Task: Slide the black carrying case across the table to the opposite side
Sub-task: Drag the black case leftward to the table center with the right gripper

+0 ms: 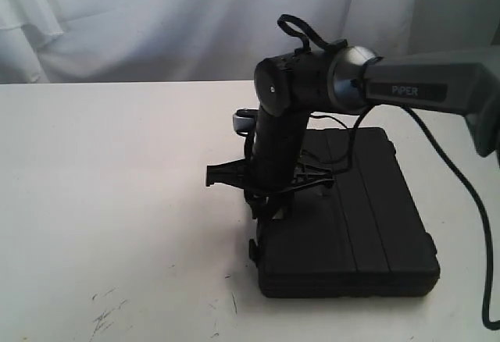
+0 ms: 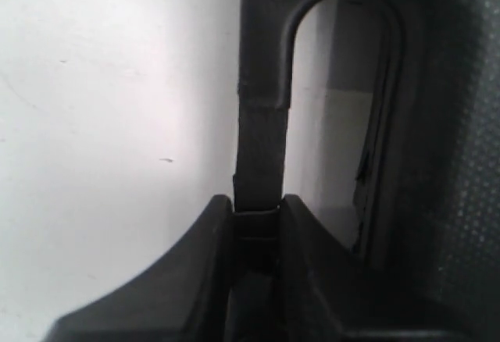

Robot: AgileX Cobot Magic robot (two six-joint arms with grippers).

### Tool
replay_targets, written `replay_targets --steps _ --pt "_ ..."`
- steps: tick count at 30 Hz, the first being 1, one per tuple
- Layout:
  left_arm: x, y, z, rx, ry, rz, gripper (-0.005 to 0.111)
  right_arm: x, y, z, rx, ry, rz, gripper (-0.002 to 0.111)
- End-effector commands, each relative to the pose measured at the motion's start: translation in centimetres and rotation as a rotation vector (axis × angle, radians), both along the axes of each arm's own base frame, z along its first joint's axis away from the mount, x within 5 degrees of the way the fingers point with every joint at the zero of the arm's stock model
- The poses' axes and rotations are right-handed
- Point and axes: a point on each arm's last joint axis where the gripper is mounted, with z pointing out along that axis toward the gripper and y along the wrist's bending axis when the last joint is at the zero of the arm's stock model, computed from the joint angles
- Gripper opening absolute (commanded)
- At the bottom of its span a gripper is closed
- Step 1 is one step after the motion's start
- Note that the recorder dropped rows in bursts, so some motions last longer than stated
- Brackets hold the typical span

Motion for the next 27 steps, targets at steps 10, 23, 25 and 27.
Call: replay_targets --steps 10,23,25,27 --pt "0.0 0.0 0.0 -0.009 -0.011 0.003 0.000 -1.0 7.4 1.2 0.149 -0.051 0.018 0.000" --pt "0.0 0.0 0.0 -0.009 -0.011 0.003 0.000 -0.7 9.2 1.8 0.231 -0.063 0.002 0.000" --pt "0.0 0.0 0.0 -0.009 -0.011 0.003 0.000 -0.9 9.4 1.8 0.235 -0.068 0.008 0.000" --pt "0.0 0.0 0.0 -0.007 -0.011 0.002 0.000 -0.8 9.5 1.8 0.240 -0.082 0.012 0.000"
